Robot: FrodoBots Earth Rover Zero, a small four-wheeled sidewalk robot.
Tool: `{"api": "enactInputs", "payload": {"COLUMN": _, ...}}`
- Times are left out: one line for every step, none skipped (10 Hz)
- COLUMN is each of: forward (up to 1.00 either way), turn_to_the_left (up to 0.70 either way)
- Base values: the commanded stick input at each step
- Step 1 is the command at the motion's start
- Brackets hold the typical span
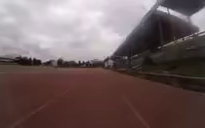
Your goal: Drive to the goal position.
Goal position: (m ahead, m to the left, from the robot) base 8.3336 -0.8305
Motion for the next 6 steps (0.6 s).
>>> {"api": "enactInputs", "payload": {"forward": 0.85, "turn_to_the_left": 0.0}}
{"api": "enactInputs", "payload": {"forward": 0.85, "turn_to_the_left": 0.0}}
{"api": "enactInputs", "payload": {"forward": 0.85, "turn_to_the_left": 0.0}}
{"api": "enactInputs", "payload": {"forward": 0.85, "turn_to_the_left": 0.0}}
{"api": "enactInputs", "payload": {"forward": 0.85, "turn_to_the_left": 0.0}}
{"api": "enactInputs", "payload": {"forward": 0.85, "turn_to_the_left": 0.0}}
